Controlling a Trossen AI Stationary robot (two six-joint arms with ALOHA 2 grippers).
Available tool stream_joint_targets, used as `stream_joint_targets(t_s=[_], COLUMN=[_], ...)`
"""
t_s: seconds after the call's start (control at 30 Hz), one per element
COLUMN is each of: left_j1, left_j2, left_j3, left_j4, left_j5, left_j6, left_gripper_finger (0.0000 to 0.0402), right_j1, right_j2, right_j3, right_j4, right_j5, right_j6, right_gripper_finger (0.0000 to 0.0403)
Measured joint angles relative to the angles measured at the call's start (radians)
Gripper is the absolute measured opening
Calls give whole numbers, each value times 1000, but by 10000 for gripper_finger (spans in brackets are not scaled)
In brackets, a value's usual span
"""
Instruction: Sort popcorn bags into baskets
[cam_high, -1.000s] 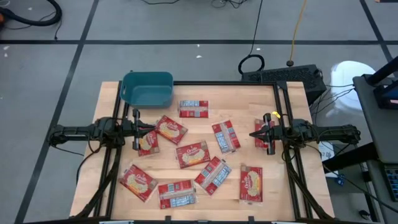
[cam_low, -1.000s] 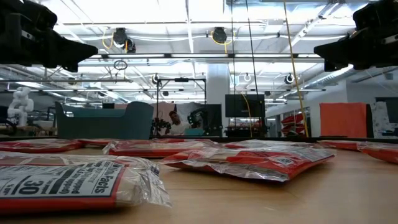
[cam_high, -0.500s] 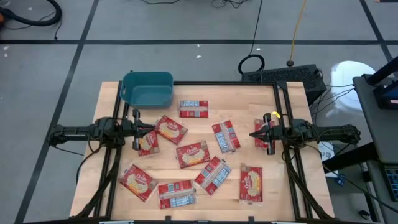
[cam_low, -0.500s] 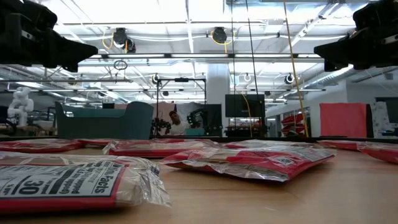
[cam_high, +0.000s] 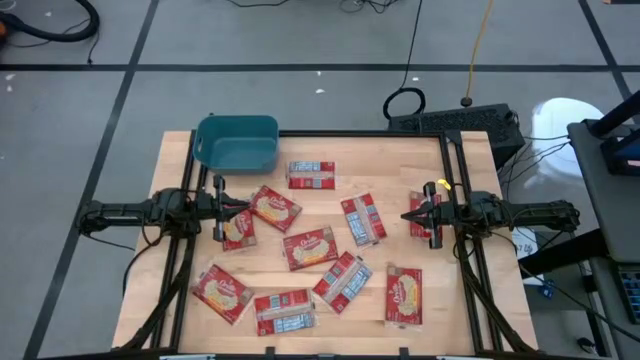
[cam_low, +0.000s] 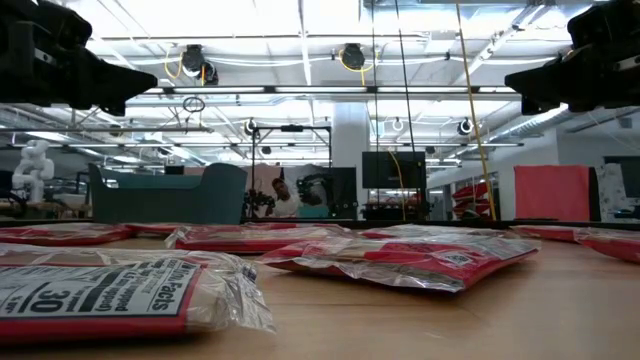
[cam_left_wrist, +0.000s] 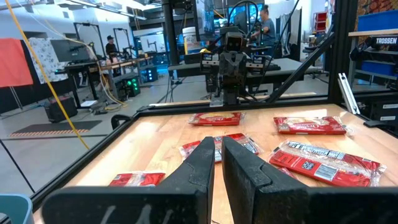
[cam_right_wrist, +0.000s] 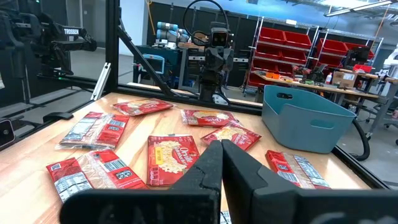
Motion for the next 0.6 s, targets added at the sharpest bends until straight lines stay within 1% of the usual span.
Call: stream_joint_targets(t_s=[0.1,0.3,0.6], left_j1=[0,0,0], left_j2=[0,0,0], left_j3=[0,0,0], left_j4=[0,0,0], left_j5=[0,0,0], left_j6=[0,0,0], left_gripper_finger=[37,37,37], right_j1=[-1,-2,-2], right_j2=[0,0,0], right_j3=[0,0,0], right_j4=[0,7,8], right_j5=[7,30,29], right_j6=[-14,-115,-131], right_gripper_finger=[0,0,0])
